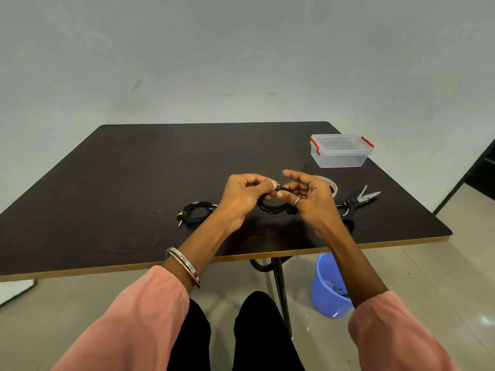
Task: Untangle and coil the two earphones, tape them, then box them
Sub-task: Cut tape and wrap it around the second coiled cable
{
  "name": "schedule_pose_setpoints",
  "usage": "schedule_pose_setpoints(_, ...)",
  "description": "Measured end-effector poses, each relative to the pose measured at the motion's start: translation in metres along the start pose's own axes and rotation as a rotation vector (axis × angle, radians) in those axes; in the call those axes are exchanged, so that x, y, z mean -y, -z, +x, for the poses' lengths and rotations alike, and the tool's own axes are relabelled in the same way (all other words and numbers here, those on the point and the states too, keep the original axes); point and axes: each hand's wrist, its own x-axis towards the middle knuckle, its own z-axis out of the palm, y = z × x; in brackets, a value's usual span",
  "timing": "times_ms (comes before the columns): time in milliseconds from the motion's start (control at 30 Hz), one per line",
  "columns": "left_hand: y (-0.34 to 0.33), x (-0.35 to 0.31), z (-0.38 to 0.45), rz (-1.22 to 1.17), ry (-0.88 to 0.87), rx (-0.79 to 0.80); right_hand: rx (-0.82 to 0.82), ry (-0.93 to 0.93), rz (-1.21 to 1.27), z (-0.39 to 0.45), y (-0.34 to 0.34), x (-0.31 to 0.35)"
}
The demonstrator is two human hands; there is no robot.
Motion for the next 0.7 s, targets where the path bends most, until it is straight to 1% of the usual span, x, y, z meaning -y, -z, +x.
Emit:
schedule_pose_setpoints(67,-0.001,0.0,0.0,0.019,0.004,-0.01,0.008,0.025,-0.056,0.001,0.0,-0.003)
schedule_pose_setpoints(133,-0.001,0.001,-0.001,0.041,0.022,-0.02,0.009,0.084,-0.17,0.001,0.0,-0.005)
schedule_pose_setpoints(233,-0.002,0.002,0.0,0.01,0.098,-0.037,-0.018,0.245,-0.349,-0.001,0.0,-0.005)
schedule_pose_setpoints(333,-0.006,0.0,0.0,-0.041,0.197,-0.063,-0.057,0.368,-0.397,-0.005,0.0,-0.003)
schedule_pose_setpoints(433,-0.008,-0.003,-0.001,-0.08,0.257,-0.083,-0.077,0.435,-0.429,-0.005,0.0,-0.006)
schedule_pose_setpoints(600,-0.006,-0.001,-0.002,-0.088,0.203,-0.079,-0.093,0.453,-0.512,-0.003,0.001,-0.013)
schedule_pose_setpoints(700,-0.005,0.003,-0.003,-0.066,0.083,-0.067,-0.087,0.414,-0.526,-0.002,0.0,-0.013)
